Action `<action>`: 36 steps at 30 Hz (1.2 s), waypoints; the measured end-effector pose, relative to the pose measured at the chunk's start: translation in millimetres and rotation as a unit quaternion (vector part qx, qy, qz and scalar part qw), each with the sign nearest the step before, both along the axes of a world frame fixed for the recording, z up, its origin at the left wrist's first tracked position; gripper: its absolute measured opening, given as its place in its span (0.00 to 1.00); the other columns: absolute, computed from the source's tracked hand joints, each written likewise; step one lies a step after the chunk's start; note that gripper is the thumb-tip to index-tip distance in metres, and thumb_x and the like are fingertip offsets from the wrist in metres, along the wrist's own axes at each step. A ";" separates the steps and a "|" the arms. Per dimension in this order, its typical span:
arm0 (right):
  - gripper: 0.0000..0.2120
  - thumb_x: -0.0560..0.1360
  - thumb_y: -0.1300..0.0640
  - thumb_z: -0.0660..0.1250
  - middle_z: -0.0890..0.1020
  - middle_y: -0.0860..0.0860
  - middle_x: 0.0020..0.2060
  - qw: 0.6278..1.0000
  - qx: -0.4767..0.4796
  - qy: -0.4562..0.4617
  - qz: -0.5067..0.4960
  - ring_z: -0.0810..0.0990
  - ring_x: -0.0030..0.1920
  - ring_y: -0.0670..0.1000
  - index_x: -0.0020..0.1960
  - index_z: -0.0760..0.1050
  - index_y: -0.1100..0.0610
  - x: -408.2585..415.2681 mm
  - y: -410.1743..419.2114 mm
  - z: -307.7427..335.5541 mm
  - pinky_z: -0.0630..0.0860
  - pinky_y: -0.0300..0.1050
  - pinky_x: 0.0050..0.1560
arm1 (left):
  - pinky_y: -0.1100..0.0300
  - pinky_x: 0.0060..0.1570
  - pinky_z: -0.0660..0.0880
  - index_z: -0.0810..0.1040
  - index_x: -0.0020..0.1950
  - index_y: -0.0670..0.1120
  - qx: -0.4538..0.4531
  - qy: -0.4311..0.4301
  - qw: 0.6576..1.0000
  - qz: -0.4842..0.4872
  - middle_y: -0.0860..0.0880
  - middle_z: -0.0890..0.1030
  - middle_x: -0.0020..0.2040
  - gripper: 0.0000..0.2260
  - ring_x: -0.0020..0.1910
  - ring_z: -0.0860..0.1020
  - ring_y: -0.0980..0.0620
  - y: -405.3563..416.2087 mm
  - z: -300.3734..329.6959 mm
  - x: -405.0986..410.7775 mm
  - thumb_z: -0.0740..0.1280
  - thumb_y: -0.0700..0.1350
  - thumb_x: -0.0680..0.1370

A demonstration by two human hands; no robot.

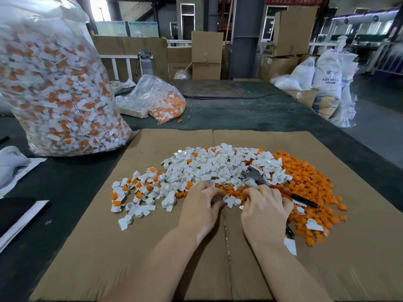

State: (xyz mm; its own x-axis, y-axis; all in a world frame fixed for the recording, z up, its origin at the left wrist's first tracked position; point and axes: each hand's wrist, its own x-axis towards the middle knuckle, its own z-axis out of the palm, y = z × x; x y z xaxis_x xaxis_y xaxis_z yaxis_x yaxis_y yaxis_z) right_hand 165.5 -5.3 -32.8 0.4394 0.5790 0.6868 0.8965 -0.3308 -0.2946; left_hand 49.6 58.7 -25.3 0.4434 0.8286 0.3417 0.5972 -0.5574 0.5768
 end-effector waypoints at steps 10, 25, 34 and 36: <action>0.07 0.63 0.65 0.76 0.81 0.54 0.36 0.999 -0.035 -0.012 -0.008 0.77 0.39 0.59 0.39 0.83 0.57 -0.4 2.5 -1.3 0.68 0.54 0.43 | 0.69 0.51 0.59 0.79 0.60 0.52 0.023 0.004 1.000 -0.008 0.56 0.66 0.49 0.14 0.55 0.66 0.57 -2.5 -0.6 4.4 0.67 0.53 0.76; 0.06 0.65 0.62 0.74 0.81 0.52 0.37 0.999 -0.025 -0.038 0.018 0.77 0.39 0.56 0.41 0.80 0.56 -1.5 0.3 -1.4 0.67 0.52 0.46 | 0.68 0.54 0.59 0.78 0.61 0.51 0.039 0.026 0.999 -0.025 0.53 0.73 0.55 0.14 0.57 0.66 0.54 -2.2 -4.0 4.9 0.68 0.50 0.76; 0.10 0.60 0.65 0.77 0.80 0.50 0.31 0.997 -0.044 -0.050 0.034 0.77 0.36 0.55 0.35 0.78 0.55 -3.0 -1.3 -0.6 0.64 0.51 0.47 | 0.66 0.56 0.60 0.77 0.63 0.52 0.039 0.046 0.998 -0.016 0.53 0.72 0.55 0.16 0.58 0.66 0.53 0.3 -7.7 5.4 0.68 0.52 0.76; 0.13 0.58 0.67 0.79 0.80 0.50 0.32 0.997 -0.042 -0.053 0.041 0.77 0.36 0.55 0.37 0.79 0.55 -1.9 -0.3 -0.7 0.60 0.49 0.45 | 0.64 0.57 0.61 0.77 0.63 0.53 0.046 0.055 0.997 -0.012 0.53 0.72 0.55 0.16 0.57 0.66 0.53 0.2 -7.5 5.5 0.68 0.53 0.76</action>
State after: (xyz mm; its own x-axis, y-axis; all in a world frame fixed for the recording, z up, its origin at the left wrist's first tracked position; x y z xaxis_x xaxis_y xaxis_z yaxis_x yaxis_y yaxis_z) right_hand 163.6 -5.5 -33.5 0.3166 0.6672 0.6742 0.9459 -0.2755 -0.1715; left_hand 55.1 59.0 -32.8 0.5027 0.7844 0.3633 0.6399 -0.6202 0.4538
